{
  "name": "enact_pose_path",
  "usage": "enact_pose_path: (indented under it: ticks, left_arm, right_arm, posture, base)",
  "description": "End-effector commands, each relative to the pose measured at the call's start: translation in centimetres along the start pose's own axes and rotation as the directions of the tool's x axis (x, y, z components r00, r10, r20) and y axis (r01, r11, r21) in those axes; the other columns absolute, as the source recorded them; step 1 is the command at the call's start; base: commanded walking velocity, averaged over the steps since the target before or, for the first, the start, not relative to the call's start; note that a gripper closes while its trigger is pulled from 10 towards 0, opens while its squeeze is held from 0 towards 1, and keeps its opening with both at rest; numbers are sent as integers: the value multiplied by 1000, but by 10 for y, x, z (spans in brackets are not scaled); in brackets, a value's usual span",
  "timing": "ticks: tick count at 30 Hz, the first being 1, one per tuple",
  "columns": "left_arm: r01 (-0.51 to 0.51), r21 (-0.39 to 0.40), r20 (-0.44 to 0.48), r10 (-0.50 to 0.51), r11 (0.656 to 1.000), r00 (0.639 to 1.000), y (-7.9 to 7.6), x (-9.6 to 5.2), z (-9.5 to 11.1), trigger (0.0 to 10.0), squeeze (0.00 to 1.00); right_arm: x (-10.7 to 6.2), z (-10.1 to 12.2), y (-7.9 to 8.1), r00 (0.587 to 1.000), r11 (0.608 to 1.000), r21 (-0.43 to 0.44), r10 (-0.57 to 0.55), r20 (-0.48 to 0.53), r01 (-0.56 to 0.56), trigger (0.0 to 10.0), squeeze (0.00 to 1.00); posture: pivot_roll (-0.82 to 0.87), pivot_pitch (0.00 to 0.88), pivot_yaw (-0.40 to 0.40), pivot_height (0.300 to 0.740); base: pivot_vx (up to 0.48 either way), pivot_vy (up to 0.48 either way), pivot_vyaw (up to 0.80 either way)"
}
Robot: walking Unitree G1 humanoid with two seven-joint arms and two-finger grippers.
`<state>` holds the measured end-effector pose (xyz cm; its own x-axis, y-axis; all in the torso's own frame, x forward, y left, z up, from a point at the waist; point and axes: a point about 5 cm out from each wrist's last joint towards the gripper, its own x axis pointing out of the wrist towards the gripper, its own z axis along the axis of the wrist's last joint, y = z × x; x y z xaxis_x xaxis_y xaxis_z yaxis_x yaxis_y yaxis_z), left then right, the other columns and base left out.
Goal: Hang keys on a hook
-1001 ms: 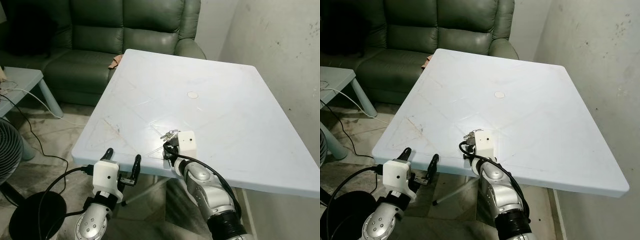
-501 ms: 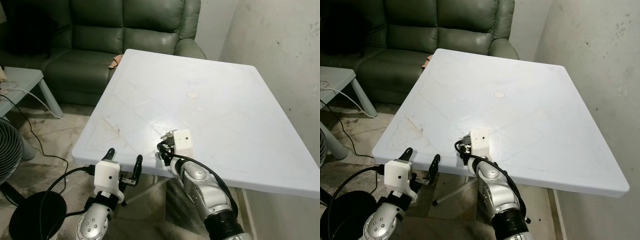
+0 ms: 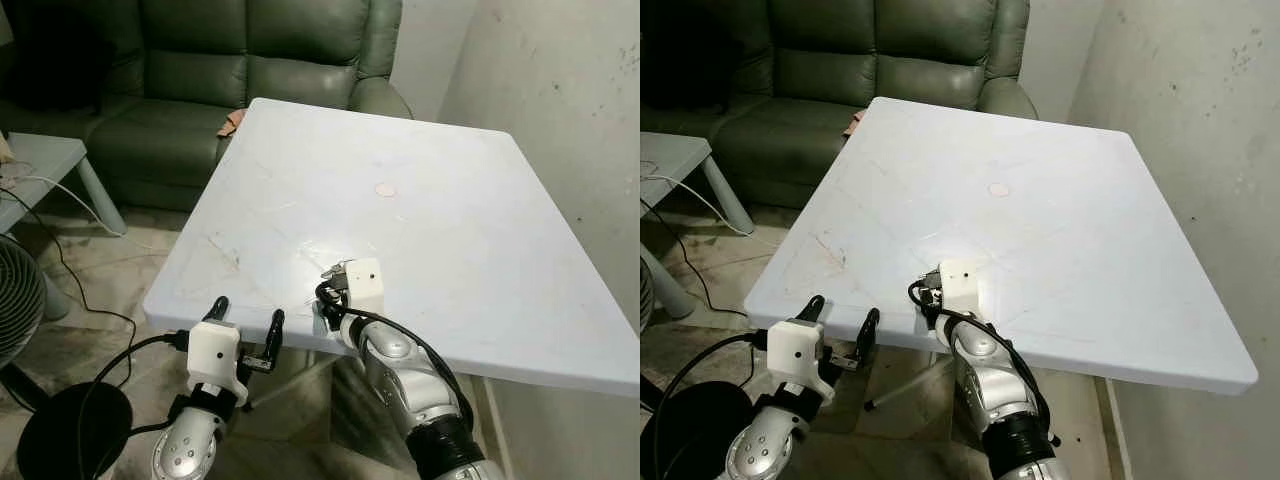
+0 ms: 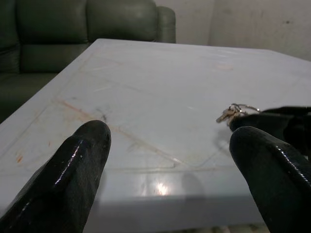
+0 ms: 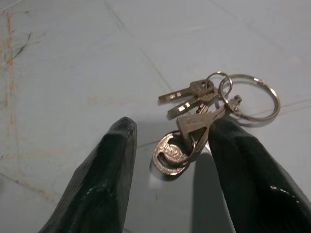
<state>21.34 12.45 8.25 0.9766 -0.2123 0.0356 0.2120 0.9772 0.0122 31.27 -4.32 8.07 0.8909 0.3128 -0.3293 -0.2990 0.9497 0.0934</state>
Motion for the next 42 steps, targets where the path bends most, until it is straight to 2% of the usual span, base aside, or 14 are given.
enact_pose_path:
  ticks: [1, 13, 19, 20, 21, 22, 23, 42]
  left_arm:
    - [0, 3, 2, 0, 1000, 1000, -3, -1, 3, 10000, 0]
    - [-5, -3, -20, 4, 1000, 1000, -4, -10, 2, 10000, 0]
    - [-13, -3, -23, 13, 1000, 1000, -3, -12, 4, 10000, 0]
    - [-14, -3, -24, 14, 1000, 1000, -3, -13, 4, 10000, 0]
    - [-15, -3, -24, 15, 1000, 1000, -3, -13, 4, 10000, 0]
    - [-16, -3, -25, 16, 1000, 1000, -3, -13, 3, 10000, 0]
    - [-17, -3, -25, 17, 1000, 1000, -3, -13, 3, 10000, 0]
    - [-24, -2, -23, 24, 1000, 999, -4, -11, 3, 10000, 0]
  right_arm:
    - [6, 16, 18, 999, 999, 16, 33, 42, -34, 10000, 0]
    - [5, 8, 13, 1000, 1000, 6, 23, 5, -23, 10000, 0]
    - [4, 4, 15, 999, 999, -7, 31, -9, -31, 10000, 0]
    - [4, 4, 15, 999, 1000, -7, 30, -12, -30, 7843, 0]
    - [4, 3, 15, 999, 1000, -6, 28, -15, -28, 7843, 0]
    - [4, 3, 15, 1000, 1000, -6, 26, -14, -26, 6235, 0]
    - [3, 3, 14, 1000, 1000, -11, 20, -10, -20, 0, 0]
    - [3, 7, 8, 999, 999, -50, 5, 32, -4, 0, 0]
  posture:
    - [20, 23, -89, 740]
    - [21, 60, -89, 740]
    - [27, 71, -93, 740]
    - [27, 71, -94, 740]
    - [28, 71, -94, 740]
    - [29, 71, -95, 740]
    - [28, 71, -96, 740]
    - [26, 53, -101, 740]
  base:
    - [0, 0, 0]
    - [0, 0, 0]
    - [0, 0, 0]
    - [0, 0, 0]
    - [0, 0, 0]
    - [0, 0, 0]
    - [0, 0, 0]
    - [0, 0, 0]
